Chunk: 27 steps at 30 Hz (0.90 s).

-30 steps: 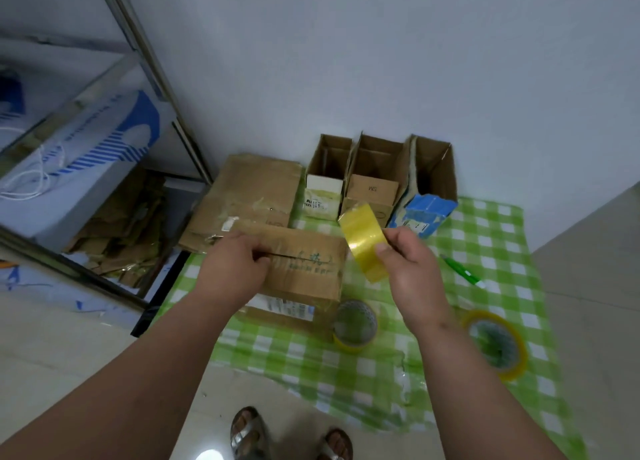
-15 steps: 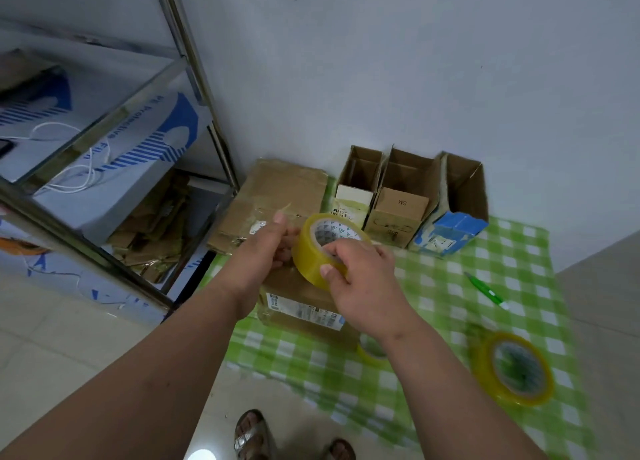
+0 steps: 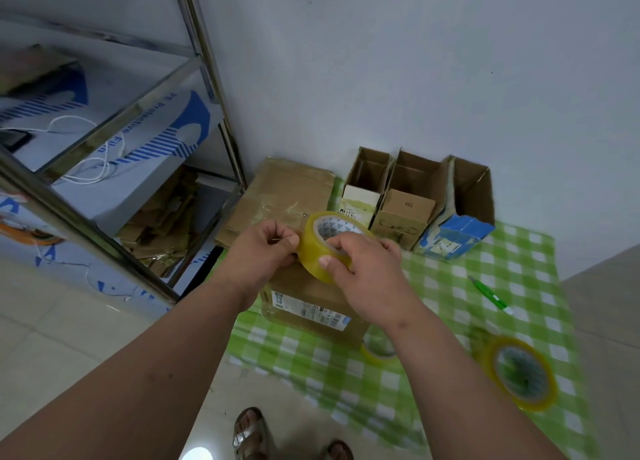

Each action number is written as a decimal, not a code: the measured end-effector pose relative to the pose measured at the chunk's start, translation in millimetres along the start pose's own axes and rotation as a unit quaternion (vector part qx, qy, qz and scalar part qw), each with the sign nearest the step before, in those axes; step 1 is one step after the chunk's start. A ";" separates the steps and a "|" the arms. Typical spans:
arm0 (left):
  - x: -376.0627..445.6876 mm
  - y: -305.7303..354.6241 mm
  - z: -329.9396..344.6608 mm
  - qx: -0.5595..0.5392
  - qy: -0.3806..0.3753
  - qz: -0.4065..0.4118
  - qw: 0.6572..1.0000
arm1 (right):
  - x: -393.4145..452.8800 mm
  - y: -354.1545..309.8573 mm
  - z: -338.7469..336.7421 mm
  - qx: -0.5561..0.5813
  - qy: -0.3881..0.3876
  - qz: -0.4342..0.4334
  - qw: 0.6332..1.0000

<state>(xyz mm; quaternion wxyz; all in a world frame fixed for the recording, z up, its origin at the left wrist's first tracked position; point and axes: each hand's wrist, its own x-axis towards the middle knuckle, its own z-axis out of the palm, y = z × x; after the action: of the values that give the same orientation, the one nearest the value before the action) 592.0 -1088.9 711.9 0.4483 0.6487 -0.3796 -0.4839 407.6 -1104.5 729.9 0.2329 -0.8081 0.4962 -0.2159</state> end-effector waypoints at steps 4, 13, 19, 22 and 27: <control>5.8 -2.8 -4.3 -0.010 0.023 0.005 1.000 | 2.6 7.9 -12.4 -0.089 -0.104 -0.014 0.991; 6.3 0.7 -3.1 -0.095 0.039 -0.022 0.994 | 22.2 2.2 -33.2 -0.122 -0.065 -0.062 0.989; 8.8 -2.3 -5.9 -0.173 0.058 -0.070 0.981 | 23.2 7.9 -57.4 0.028 -0.107 0.017 0.994; 12.6 1.0 -4.2 -0.179 0.056 -0.084 0.979 | 19.7 6.3 -54.6 0.078 -0.177 0.030 0.981; 14.8 11.2 -7.5 -0.115 0.051 -0.080 0.989 | 22.3 9.4 -59.0 0.187 -0.218 0.068 0.956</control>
<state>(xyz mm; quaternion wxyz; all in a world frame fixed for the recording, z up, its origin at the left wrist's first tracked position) 602.2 -1104.5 719.2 0.4986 0.6450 -0.2450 -0.5247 376.1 -1138.0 774.1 0.4961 -0.7422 0.4377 -0.1072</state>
